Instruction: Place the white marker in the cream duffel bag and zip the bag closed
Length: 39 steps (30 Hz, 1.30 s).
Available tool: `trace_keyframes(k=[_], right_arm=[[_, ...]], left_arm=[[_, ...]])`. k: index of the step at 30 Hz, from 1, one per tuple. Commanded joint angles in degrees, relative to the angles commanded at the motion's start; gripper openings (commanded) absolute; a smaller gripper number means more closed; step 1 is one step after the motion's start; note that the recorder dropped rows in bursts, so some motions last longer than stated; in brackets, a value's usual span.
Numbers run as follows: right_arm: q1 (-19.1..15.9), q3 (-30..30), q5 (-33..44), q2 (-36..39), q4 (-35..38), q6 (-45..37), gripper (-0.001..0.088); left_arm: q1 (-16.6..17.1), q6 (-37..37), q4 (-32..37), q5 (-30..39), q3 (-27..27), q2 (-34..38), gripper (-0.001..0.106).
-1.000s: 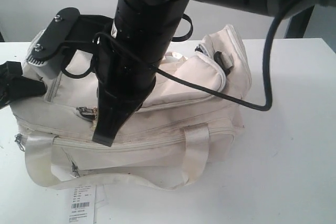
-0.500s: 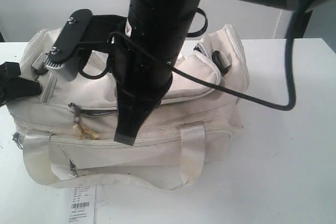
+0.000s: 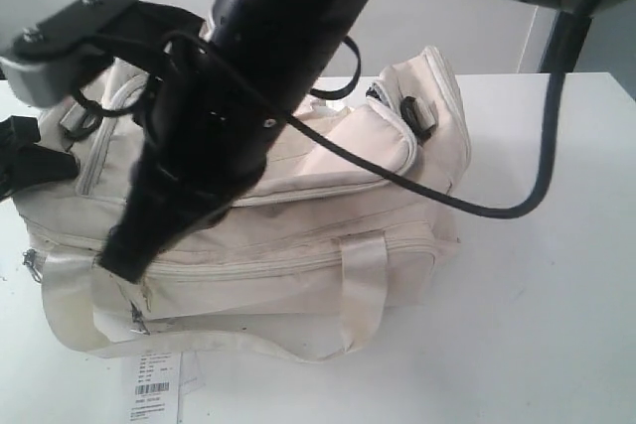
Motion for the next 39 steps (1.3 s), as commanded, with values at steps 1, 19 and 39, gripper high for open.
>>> trace_keyframes(k=[1, 19, 39], right_arm=[[0.0, 0.0, -0.22, 0.51, 0.0, 2.15, 0.038], [-0.13, 0.0, -10.76, 8.24, -1.02, 26.66, 0.0634], [-0.13, 0.0, -13.57, 11.65, -2.17, 26.69, 0.0459]], left_arm=[[0.0, 0.0, 0.0, 0.0, 0.0, 0.0, 0.0], [0.0, 0.0, -0.16, 1.35, 0.0, 0.0, 0.0], [0.0, 0.0, -0.26, 1.58, 0.0, 0.0, 0.0]])
